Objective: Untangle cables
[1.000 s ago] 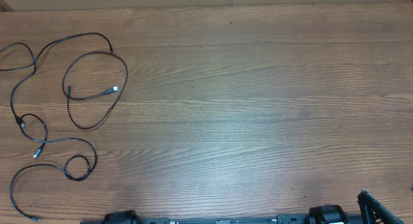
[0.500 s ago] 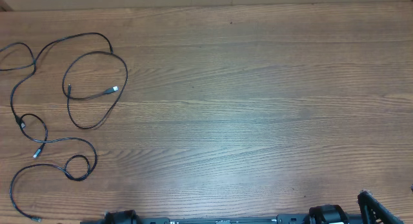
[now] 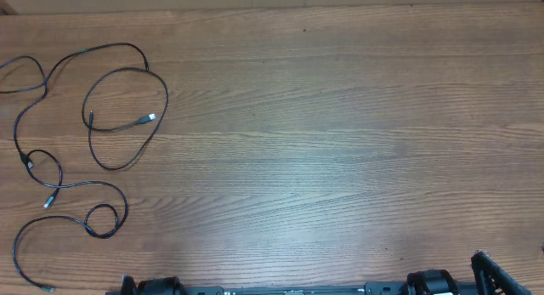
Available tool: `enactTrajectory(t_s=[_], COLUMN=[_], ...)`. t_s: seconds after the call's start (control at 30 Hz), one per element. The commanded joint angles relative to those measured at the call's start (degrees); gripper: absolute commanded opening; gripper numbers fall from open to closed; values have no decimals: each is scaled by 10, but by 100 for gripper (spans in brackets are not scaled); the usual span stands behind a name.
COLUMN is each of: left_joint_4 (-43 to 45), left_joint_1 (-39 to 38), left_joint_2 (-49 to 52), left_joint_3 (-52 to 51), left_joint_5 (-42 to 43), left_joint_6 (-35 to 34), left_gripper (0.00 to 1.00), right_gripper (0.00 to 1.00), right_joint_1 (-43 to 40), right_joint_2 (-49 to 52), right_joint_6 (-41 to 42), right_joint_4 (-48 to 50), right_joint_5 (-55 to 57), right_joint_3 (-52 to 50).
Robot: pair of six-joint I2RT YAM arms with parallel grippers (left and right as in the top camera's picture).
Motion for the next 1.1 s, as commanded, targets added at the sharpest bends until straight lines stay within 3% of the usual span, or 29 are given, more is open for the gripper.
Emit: enactTrajectory(t_s=[0.0,0.2,0.4,0.57,0.83,1.07], left_joint_4=[37,166,225,371,656,787], left_joint_1=[-5,-3,-4,-16,-19,-19], left_joint_2=[-10,-83,-81,-81,-81,-81], left_joint_3=[-37,-156,-235,-365,-608,-733], left_joint_5=[-9,45,61,96,117,119], left_joint_6=[24,102,126,181,181,182], left_gripper=[99,100,99,100,99,99], right_gripper=[100,100,100,100,100,100], right_joint_1=[4,4,4,4,4,4], right_joint_2=[-7,-7,-7,-7,-7,-7], right_joint_6=[1,1,1,1,1,1], right_joint_4=[1,1,1,1,1,1], right_joint_5=[-3,-3,-3,-3,-3,-3], right_joint_3=[0,0,0,0,0,0])
